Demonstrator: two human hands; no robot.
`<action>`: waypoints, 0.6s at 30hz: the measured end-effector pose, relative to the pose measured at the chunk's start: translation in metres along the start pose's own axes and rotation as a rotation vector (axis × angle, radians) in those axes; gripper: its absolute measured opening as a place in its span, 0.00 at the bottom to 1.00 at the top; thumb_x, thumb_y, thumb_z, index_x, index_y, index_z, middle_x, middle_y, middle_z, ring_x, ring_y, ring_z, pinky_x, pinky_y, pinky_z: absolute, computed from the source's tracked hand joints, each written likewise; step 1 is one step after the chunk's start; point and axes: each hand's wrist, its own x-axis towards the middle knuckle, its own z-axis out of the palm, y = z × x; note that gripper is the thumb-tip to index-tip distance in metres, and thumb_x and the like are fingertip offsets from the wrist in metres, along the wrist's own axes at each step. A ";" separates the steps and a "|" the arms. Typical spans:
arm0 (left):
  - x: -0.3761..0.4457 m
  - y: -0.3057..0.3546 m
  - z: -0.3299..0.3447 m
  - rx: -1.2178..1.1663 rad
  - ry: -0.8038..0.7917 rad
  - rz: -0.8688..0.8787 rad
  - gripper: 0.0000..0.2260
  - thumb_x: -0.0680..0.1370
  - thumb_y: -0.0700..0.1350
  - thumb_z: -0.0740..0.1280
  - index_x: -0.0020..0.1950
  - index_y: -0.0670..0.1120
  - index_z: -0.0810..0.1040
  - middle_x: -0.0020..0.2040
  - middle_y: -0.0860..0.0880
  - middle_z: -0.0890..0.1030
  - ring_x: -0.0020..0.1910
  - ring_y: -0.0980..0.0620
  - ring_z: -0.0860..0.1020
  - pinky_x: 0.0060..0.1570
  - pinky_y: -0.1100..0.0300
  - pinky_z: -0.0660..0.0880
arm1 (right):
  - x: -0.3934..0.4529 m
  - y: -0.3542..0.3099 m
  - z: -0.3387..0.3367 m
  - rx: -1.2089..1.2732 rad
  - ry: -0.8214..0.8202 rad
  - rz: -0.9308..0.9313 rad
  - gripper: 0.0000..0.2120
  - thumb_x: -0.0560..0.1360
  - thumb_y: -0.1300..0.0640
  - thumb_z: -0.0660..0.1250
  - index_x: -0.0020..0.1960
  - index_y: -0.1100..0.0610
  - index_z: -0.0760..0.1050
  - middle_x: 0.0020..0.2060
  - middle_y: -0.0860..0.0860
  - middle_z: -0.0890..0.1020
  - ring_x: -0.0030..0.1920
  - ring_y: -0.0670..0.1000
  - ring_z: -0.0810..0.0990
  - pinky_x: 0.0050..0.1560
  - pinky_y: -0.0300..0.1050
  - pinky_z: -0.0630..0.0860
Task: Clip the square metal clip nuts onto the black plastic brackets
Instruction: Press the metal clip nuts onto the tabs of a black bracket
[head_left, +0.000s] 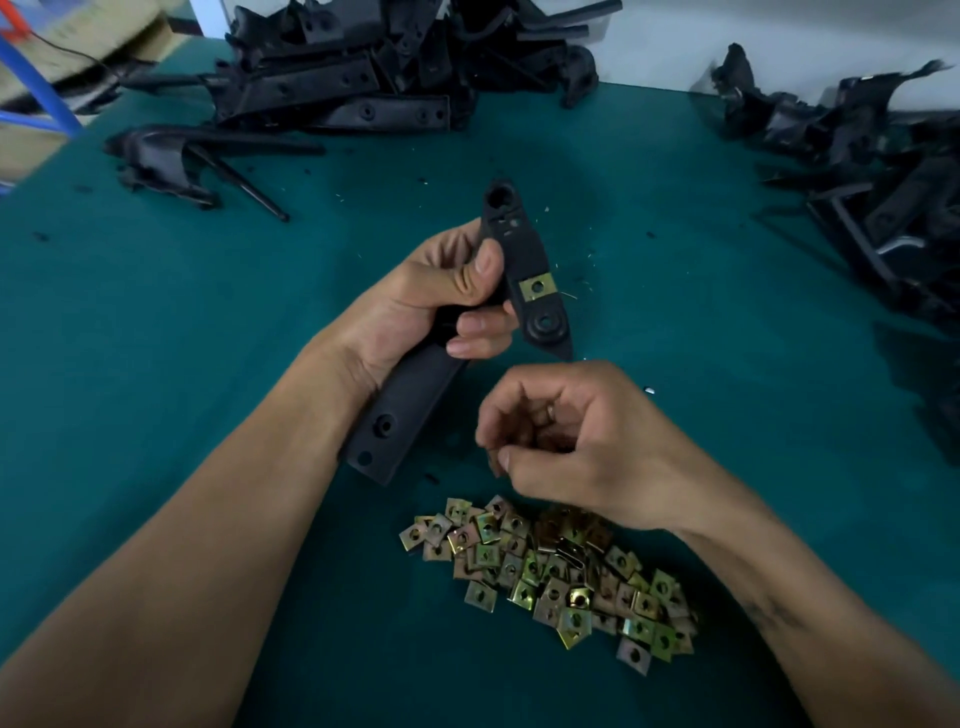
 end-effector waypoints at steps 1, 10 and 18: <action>0.000 0.000 -0.001 0.005 -0.002 0.001 0.07 0.74 0.46 0.72 0.42 0.45 0.76 0.35 0.50 0.76 0.26 0.61 0.68 0.23 0.67 0.58 | 0.000 0.002 -0.002 0.087 0.024 -0.004 0.08 0.70 0.67 0.70 0.44 0.55 0.82 0.35 0.49 0.82 0.36 0.48 0.78 0.38 0.43 0.75; 0.002 -0.003 0.002 0.278 0.042 -0.046 0.09 0.78 0.43 0.67 0.49 0.39 0.69 0.36 0.49 0.78 0.26 0.58 0.68 0.24 0.65 0.62 | 0.010 0.017 -0.041 0.823 0.490 -0.019 0.08 0.69 0.71 0.69 0.43 0.61 0.82 0.37 0.56 0.83 0.34 0.49 0.80 0.36 0.37 0.78; 0.006 -0.011 0.011 0.411 0.248 -0.154 0.09 0.80 0.37 0.64 0.59 0.38 0.70 0.48 0.39 0.71 0.31 0.50 0.69 0.28 0.60 0.64 | 0.014 0.017 -0.037 0.924 0.621 -0.001 0.09 0.66 0.67 0.73 0.47 0.61 0.81 0.39 0.56 0.85 0.37 0.49 0.82 0.40 0.36 0.79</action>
